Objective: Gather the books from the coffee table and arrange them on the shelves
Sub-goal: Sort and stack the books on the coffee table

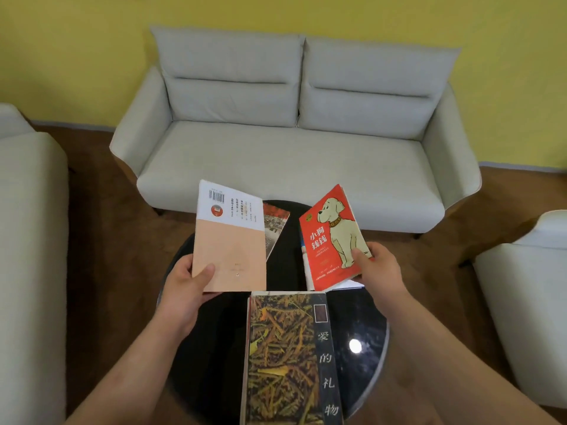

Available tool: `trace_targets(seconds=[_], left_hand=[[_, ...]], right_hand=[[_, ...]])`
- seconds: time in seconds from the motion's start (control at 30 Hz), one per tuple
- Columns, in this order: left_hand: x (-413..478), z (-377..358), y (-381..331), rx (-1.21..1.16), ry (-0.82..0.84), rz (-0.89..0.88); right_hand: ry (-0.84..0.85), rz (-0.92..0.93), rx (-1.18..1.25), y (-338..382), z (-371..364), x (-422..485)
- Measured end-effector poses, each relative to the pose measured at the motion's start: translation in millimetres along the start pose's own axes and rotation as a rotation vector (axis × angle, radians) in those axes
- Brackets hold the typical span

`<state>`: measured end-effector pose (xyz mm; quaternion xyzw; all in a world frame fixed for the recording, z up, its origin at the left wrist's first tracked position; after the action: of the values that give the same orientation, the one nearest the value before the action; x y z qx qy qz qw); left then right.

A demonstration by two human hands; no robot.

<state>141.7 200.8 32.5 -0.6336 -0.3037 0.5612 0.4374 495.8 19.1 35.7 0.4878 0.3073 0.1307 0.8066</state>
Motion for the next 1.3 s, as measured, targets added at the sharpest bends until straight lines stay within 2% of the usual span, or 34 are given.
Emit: trace_targets(seconds=[0.13, 0.23, 0.4, 0.5, 0.67, 0.73, 0.87, 0.97, 1.17, 1.3], left_hand=[[-56.2, -2.0, -22.5, -0.088, -0.134, -0.153], [-90.7, -1.4, -28.7, -0.189, -0.134, -0.153], [-142.2, -0.2, -6.6, -0.230, 0.077, -0.020], [-174.3, -10.1, 34.7, -0.170, 0.094, 0.122], [-217.4, -29.0, 90.6, -0.140, 0.010, 0.316], [-224.8, -29.1, 89.1, 0.014, -0.040, 0.257], [-229.0, -30.1, 70.0, 0.562, -0.112, 0.042], [-226.0, -37.9, 66.1, 0.804, -0.091, 0.015], [-217.4, -44.4, 57.8, 0.987, -0.025, 0.022], [-216.4, -44.3, 58.4, 0.924, -0.021, 0.021]], right_hand=[[-0.084, 0.033, 0.145, 11.7, 43.9, -29.4], [-0.092, 0.045, 0.199, 20.9, 68.5, -51.6], [-0.031, 0.079, 0.275, 22.2, 101.6, -92.3], [0.012, 0.078, 0.317, 13.1, 113.4, -115.2], [0.051, 0.079, 0.349, -1.4, 129.5, -141.9], [0.054, 0.076, 0.329, -7.1, 134.7, -146.9], [0.055, 0.084, 0.289, -15.2, 141.2, -154.5], [0.064, 0.078, 0.288, -18.8, 143.0, -158.8], [0.092, 0.075, 0.284, -17.7, 143.7, -163.0], [0.114, 0.073, 0.293, -13.8, 139.2, -165.9]])
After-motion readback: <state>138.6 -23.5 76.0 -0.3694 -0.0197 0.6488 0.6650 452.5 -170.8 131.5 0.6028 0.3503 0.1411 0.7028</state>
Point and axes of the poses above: each hand's wrist, its own x-axis towards the middle knuckle, its own z-axis out of the back of the hand, y = z × x, the point moved 8 cm from there along x, towards the middle knuckle, and after that the axes turned 3 degrees about -y, right-handed, at the moved point
